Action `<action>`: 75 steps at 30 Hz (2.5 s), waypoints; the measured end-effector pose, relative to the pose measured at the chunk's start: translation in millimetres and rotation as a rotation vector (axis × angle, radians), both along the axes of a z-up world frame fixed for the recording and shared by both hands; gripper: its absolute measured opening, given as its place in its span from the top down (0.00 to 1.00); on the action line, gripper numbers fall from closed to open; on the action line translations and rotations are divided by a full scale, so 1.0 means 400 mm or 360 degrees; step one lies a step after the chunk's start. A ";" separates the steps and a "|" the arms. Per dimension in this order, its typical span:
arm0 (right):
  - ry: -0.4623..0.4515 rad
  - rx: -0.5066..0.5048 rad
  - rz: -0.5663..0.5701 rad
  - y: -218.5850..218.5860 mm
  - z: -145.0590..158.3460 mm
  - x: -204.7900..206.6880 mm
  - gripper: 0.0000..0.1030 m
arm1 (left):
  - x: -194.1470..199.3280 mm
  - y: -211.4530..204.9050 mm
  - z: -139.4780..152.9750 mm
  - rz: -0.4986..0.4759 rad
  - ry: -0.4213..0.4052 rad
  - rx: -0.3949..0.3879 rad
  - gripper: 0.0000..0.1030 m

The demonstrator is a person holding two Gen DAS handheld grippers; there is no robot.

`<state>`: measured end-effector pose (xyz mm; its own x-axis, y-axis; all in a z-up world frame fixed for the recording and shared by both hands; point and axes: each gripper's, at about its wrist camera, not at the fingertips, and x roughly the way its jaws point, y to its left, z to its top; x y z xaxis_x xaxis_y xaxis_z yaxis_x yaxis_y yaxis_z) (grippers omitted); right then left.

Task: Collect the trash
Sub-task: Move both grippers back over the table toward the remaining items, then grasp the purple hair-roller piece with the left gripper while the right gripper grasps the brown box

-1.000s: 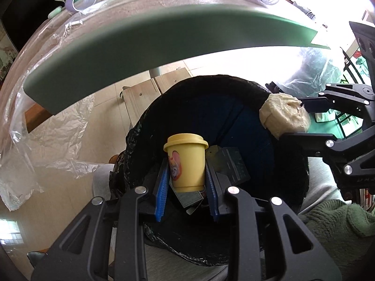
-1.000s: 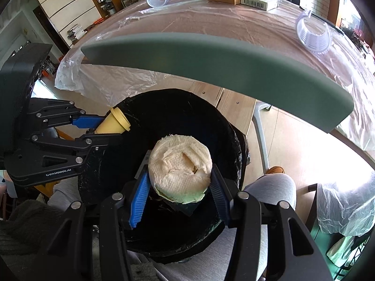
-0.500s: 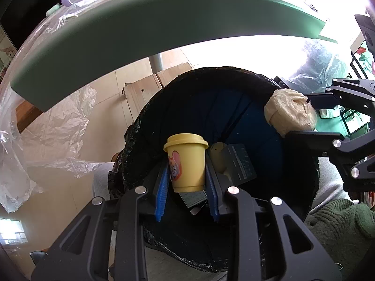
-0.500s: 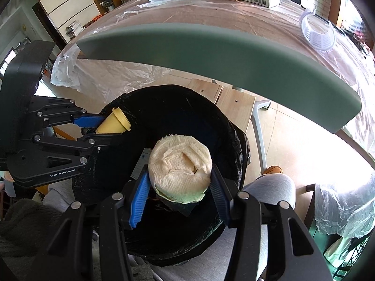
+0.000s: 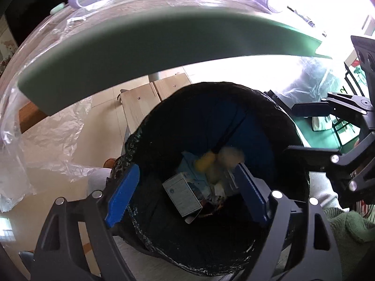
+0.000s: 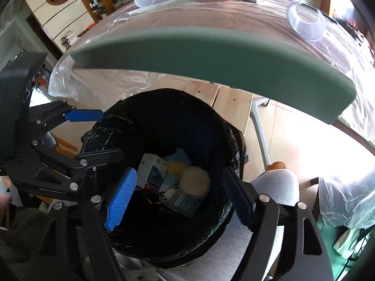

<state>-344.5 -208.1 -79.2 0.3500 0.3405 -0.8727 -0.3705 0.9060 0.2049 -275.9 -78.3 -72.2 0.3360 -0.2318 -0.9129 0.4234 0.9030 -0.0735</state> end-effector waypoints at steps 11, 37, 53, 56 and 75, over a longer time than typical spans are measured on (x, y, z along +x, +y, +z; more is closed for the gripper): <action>-0.0763 -0.0080 -0.0134 -0.045 0.328 -0.052 0.04 | -0.035 0.035 0.331 0.0023 -0.0606 -0.0037 0.01; -0.0389 0.0084 -0.0528 0.110 0.264 0.556 0.13 | 0.409 0.134 0.269 0.0473 -0.0465 0.0062 0.03; -0.0340 -0.0085 -0.0460 0.168 0.185 0.650 0.30 | 0.517 0.130 0.199 0.0507 -0.0301 0.0030 0.25; -0.0344 -0.0115 -0.0435 0.175 0.176 0.657 0.31 | 0.527 0.133 0.194 0.0518 -0.0254 0.0019 0.27; -0.0298 0.0122 -0.0333 0.137 0.197 0.608 0.45 | 0.505 0.111 0.230 0.0437 -0.0302 0.0015 0.54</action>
<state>-101.3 -153.2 -0.3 0.5724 0.3066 -0.7605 -0.2150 0.9511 0.2216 -74.0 -33.9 19.8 0.5491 -0.1009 -0.8296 0.1692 0.9855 -0.0078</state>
